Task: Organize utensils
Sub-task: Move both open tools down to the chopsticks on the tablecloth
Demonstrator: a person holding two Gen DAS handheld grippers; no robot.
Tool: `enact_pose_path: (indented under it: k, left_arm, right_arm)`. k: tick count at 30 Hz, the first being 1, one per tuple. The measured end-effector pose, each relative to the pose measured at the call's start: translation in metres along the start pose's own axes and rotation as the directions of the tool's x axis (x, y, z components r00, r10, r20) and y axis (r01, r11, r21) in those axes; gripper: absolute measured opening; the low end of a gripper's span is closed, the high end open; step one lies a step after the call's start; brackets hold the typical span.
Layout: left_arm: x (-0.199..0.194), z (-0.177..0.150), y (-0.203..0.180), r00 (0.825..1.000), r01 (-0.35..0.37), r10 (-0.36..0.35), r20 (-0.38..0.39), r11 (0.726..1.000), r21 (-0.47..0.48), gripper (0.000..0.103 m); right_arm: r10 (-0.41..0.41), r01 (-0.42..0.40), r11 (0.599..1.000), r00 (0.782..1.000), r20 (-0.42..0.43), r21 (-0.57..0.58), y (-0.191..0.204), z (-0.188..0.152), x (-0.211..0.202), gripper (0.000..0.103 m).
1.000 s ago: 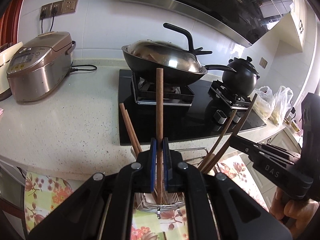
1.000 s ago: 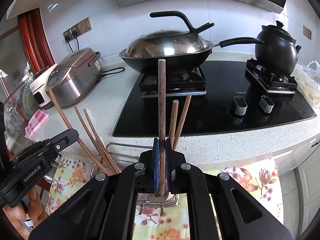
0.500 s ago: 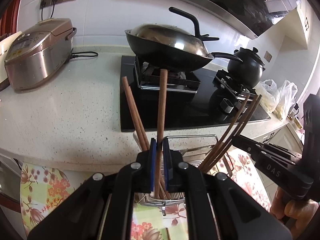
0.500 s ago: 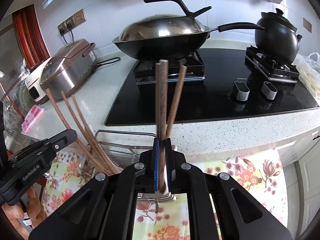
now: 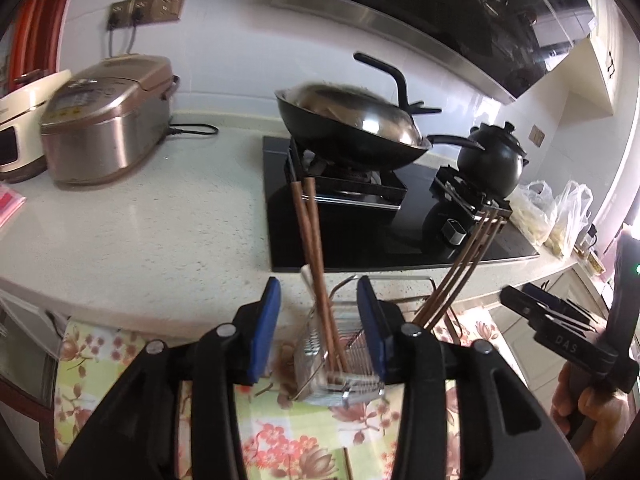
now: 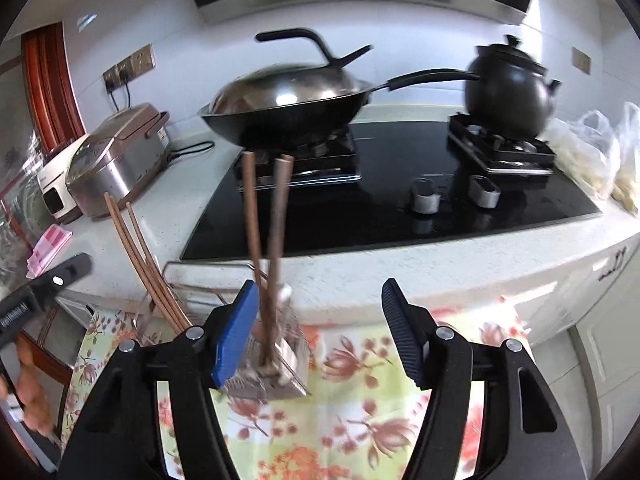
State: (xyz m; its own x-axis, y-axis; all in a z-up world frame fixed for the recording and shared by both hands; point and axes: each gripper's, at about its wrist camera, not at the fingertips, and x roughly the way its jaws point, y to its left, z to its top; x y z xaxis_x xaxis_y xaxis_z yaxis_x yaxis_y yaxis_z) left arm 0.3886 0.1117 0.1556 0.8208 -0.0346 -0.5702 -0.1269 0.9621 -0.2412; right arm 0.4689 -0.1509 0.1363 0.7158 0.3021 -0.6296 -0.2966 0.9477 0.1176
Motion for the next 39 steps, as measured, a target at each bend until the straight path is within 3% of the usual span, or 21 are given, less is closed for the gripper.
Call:
enact_pose_path:
  k: [4,9,12,16,22,29,39]
  left_arm:
    - [-0.028,-0.034,0.012,1.0,-0.008,0.008,-0.006,1.0,-0.014,0.043]
    - [-0.038,-0.109,0.021,0.994,0.001,-0.004,-0.108,0.999,-0.036,0.041]
    - [-0.034,-0.166,0.013,0.979,0.018,-0.02,-0.2,1.0,-0.012,0.033]
    - [-0.025,-0.214,-0.005,0.958,0.036,-0.026,-0.284,0.999,0.033,0.027]
    - [-0.007,-0.241,-0.024,0.936,0.062,-0.037,-0.351,0.996,0.059,0.021]
    - [0.013,-0.249,-0.033,0.92,0.036,0.009,-0.392,0.993,0.109,0.013]
    - [0.018,-0.25,-0.04,0.918,0.02,0.054,-0.392,0.983,0.182,0.008]
  right_arm:
    - [-0.037,0.037,0.999,0.999,0.011,0.012,-0.023,-0.047,-0.024,0.065]
    - [-0.064,0.066,0.997,0.997,-0.048,0.035,-0.044,-0.133,-0.041,0.066]
    - [-0.078,0.085,0.994,0.992,-0.1,0.067,-0.058,-0.184,-0.05,0.066]
    - [-0.08,0.094,0.991,0.985,-0.155,0.091,-0.071,-0.228,-0.059,0.068]
    - [-0.088,0.105,0.99,0.981,-0.17,0.092,-0.082,-0.245,-0.066,0.069]
    - [-0.078,0.095,0.991,0.983,-0.165,0.096,-0.084,-0.246,-0.069,0.07]
    - [-0.059,0.073,0.995,0.984,-0.169,0.075,-0.065,-0.241,-0.065,0.071]
